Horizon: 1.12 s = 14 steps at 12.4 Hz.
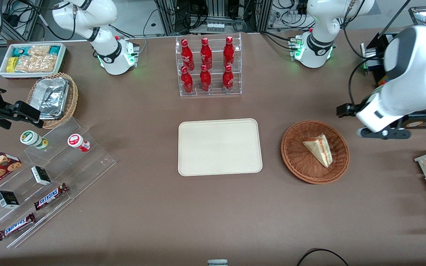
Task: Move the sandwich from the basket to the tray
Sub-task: 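Move the left gripper down over the wrapped sandwich in the wicker basket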
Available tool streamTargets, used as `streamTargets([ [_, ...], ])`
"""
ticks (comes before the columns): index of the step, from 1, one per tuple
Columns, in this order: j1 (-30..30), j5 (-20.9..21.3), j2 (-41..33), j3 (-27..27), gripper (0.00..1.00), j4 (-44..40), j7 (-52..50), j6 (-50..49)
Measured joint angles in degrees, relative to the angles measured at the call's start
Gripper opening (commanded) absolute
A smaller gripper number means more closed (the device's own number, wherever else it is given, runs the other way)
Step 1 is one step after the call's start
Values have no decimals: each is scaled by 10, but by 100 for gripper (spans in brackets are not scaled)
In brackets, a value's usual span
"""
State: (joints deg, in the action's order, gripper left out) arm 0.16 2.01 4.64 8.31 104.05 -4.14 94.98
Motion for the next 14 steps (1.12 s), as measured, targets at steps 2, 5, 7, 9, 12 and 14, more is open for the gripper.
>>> streamTargets([
  [2,2,0,1,1,100,62,0,82],
  [5,4,0,1,1,100,139,0,189],
  [7,4,0,1,1,100,183,-2,257],
  [9,4,0,1,1,100,213,-37,297],
  [12,5,0,0,1,100,217,-138,311],
  [14,10,0,0,2,100,220,-226,331],
])
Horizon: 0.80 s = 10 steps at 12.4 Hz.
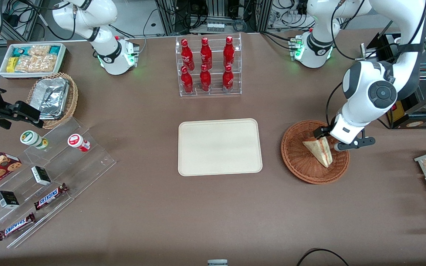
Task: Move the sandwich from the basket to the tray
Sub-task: 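Move the left gripper down over the wrapped sandwich in the wicker basket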
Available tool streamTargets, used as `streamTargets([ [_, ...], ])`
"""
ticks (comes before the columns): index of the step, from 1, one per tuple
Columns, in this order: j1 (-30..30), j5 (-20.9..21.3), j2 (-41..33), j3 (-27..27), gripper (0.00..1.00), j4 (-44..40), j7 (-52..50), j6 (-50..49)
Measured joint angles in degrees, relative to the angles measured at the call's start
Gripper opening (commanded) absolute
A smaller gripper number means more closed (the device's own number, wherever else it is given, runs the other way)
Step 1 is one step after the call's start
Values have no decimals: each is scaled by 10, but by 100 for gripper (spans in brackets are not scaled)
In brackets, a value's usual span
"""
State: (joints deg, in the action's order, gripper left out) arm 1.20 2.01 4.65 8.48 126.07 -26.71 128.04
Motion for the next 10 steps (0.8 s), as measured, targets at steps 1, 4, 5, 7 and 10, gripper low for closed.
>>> streamTargets([
  [1,3,0,0,0,100,3,-54,5],
  [4,8,0,12,1,100,10,-177,20],
  [5,9,0,19,1,100,12,-196,29],
  [7,9,0,32,1,100,12,-223,37],
  [10,9,0,48,0,100,12,-234,49],
])
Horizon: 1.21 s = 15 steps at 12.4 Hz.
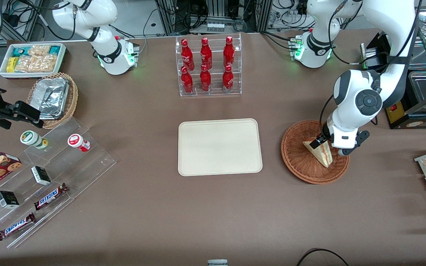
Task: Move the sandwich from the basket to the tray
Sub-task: 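Move the left gripper down over the wrapped sandwich in the wicker basket, then close the left gripper on the sandwich and lift it from the basket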
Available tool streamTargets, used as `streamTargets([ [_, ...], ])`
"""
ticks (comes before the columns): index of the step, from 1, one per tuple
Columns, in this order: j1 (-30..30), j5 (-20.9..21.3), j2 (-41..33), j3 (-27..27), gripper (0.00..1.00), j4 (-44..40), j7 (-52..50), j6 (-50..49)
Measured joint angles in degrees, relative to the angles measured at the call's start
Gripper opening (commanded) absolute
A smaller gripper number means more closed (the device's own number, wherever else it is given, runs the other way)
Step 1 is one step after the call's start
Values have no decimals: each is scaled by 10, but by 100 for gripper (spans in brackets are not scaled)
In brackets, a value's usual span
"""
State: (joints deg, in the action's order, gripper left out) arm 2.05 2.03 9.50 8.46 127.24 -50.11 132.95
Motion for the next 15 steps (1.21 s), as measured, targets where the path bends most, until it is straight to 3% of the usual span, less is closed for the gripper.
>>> streamTargets([
  [3,-1,0,25,-2,100,0,-1,25],
  [4,-1,0,35,-3,91,0,-1,36],
  [6,-2,0,51,-4,13,0,-1,56],
  [7,-2,0,54,-4,9,0,-1,57],
  [12,-2,0,42,-4,7,-5,28,35],
  [15,-1,0,25,-4,7,-50,40,-45],
])
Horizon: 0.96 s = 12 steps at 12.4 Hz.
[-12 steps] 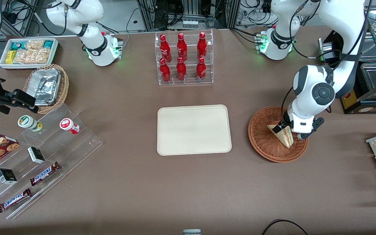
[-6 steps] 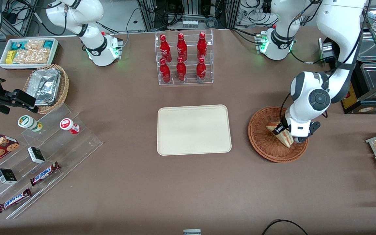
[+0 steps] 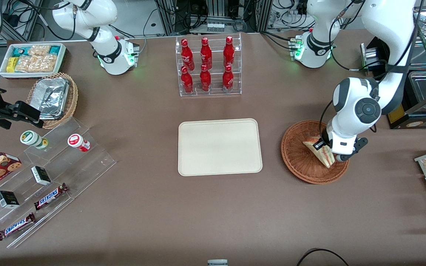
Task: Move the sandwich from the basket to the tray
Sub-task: 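Close the left gripper on the sandwich and lift it from the basket, then carry the sandwich over the cream tray and lower it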
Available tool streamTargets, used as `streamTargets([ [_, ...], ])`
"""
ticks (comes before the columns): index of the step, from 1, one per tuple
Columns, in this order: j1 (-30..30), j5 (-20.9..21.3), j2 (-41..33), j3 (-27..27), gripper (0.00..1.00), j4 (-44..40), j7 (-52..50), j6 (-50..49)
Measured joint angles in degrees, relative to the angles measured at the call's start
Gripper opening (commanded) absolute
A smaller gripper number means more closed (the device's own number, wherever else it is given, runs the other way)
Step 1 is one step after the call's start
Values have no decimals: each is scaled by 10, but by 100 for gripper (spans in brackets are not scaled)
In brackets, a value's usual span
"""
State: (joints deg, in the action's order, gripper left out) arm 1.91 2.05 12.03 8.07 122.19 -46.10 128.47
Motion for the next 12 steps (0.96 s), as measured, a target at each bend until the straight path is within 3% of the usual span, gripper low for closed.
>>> streamTargets([
  [3,9,0,-2,7,7,-77,45,-110],
  [7,97,-1,36,16,7,-124,54,-120],
  [12,206,-3,137,19,7,-237,28,-120],
])
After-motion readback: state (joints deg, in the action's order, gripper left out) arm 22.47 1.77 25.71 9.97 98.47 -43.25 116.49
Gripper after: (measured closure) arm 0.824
